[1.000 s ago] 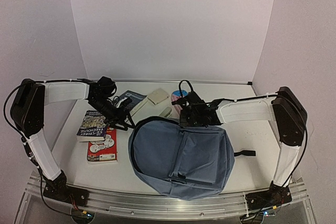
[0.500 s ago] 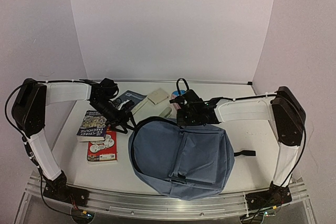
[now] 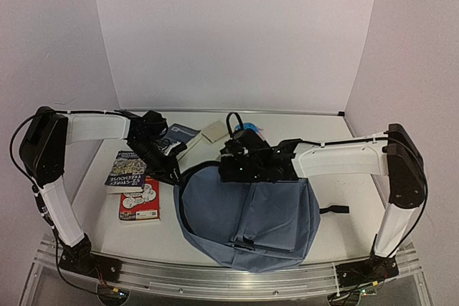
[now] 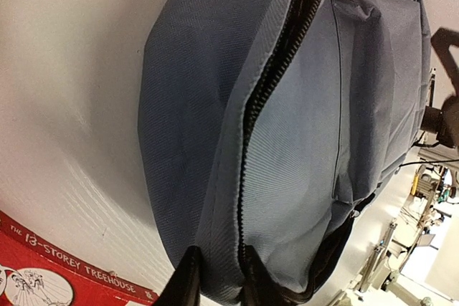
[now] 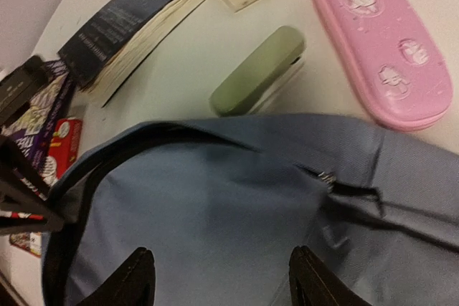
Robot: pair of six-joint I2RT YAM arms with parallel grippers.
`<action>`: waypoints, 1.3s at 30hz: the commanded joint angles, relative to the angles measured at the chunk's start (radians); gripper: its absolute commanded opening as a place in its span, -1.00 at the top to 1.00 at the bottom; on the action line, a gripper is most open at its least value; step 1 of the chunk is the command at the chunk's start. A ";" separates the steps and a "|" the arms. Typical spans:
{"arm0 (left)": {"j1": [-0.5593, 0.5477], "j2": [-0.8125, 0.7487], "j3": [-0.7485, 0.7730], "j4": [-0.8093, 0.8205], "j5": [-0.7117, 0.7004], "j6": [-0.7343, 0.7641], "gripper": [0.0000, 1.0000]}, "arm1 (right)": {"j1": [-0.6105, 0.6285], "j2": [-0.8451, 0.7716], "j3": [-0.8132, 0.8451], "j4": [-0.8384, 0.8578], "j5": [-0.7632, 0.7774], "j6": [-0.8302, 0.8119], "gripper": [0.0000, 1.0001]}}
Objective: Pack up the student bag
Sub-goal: Unzip the student bag at the center of the board, then adjust the student bag at the center of the board.
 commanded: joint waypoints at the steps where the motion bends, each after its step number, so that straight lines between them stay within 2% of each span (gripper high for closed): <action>1: 0.004 -0.016 0.041 -0.008 0.012 0.006 0.80 | 0.080 0.037 0.073 0.038 -0.090 0.094 -0.29; 5: 0.004 -0.018 0.039 -0.004 0.020 0.004 0.99 | 0.120 0.075 0.109 0.079 -0.156 0.128 -0.34; 9: 0.004 -0.017 0.039 -0.003 0.022 0.002 0.99 | 0.131 0.107 0.094 0.184 -0.296 0.163 -0.34; 18: 0.005 -0.009 0.041 -0.004 0.023 0.002 1.00 | 0.176 0.151 0.064 0.242 -0.408 0.179 0.18; 31: 0.004 0.000 0.043 -0.006 0.023 0.002 1.00 | 0.182 0.193 0.068 0.266 -0.425 0.184 0.54; 39: 0.004 0.000 0.044 -0.007 0.023 0.002 1.00 | 0.182 0.204 0.052 0.264 -0.416 0.189 0.65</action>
